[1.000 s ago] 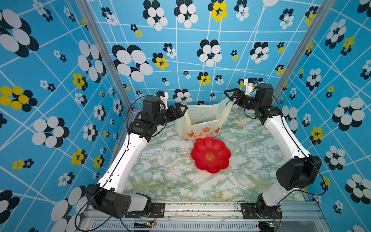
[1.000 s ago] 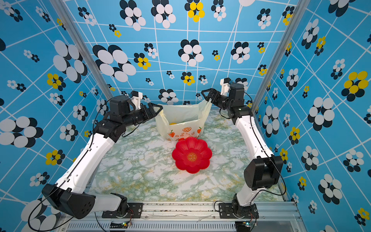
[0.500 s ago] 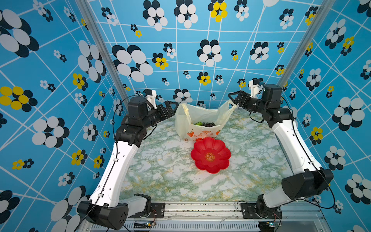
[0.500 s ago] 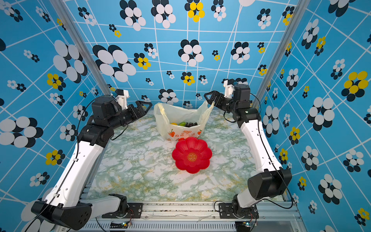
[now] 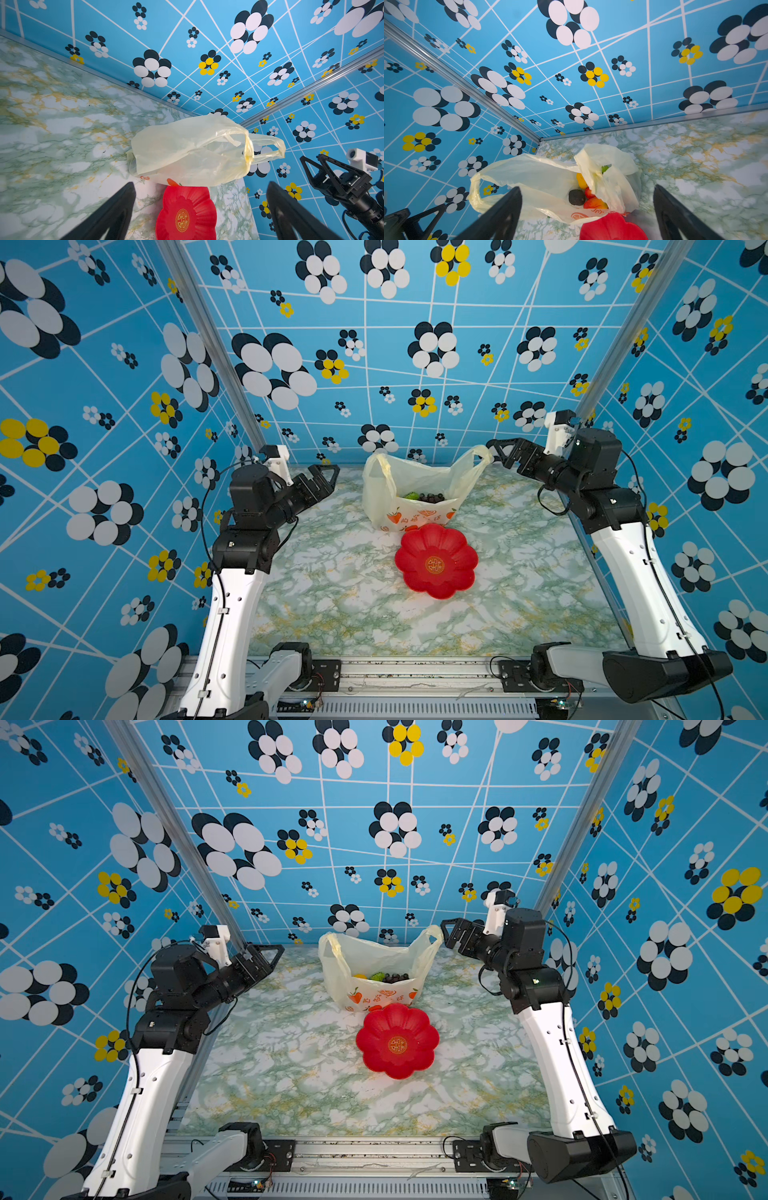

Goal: Place the fruits into the plastic bag

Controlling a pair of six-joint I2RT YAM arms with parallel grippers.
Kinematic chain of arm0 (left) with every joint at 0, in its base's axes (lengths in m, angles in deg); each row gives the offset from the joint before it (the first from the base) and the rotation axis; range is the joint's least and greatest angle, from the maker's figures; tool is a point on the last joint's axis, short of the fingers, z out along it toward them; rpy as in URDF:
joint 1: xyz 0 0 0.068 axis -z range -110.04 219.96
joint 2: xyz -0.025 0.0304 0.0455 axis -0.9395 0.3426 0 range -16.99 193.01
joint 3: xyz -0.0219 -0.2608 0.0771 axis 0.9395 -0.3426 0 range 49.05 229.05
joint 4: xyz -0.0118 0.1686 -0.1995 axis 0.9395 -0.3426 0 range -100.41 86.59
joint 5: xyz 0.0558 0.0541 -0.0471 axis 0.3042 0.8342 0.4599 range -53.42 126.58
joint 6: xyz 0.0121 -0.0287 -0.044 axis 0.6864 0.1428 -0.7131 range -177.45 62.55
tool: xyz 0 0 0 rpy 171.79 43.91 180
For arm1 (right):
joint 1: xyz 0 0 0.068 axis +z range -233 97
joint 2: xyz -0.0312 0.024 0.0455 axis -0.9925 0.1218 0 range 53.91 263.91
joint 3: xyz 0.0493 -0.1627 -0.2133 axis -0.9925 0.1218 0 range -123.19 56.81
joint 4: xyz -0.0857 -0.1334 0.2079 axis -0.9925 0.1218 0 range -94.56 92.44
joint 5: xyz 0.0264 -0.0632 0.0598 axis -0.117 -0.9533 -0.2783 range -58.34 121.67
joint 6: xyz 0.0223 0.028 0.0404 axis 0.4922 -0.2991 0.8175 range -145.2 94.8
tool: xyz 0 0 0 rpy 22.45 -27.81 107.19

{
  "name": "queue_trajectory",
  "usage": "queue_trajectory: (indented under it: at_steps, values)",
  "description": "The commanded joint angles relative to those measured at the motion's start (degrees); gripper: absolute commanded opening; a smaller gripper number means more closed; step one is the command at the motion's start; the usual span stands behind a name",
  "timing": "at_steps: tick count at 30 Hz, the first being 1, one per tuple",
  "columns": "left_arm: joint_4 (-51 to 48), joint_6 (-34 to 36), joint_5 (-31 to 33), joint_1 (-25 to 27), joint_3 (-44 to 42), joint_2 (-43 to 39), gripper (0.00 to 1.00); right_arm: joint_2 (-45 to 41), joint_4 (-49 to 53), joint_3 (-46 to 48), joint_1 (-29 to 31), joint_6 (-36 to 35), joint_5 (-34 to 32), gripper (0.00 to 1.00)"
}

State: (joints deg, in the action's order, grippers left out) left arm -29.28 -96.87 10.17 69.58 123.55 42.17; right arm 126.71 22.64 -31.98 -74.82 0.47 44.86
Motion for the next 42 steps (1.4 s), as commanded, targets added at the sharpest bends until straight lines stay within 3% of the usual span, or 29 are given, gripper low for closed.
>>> queue_trajectory:
  at_steps: [1, 8, 42]
  values:
    - [-0.03, -0.13, -1.58, -1.99, -2.03, -2.25, 0.99, -3.61, -2.69, 5.19, 0.16, -1.73, -6.66, 0.99]
    - [0.02, -0.74, -1.61, -4.16, -4.94, -3.69, 0.99, -7.62, -3.93, 10.84, 0.18, -4.57, -12.26, 0.99]
    - [1.78, -0.36, -1.15, -4.73, -8.68, -3.98, 0.99, -8.0, -7.21, 16.82, 0.16, -4.52, -13.15, 0.99]
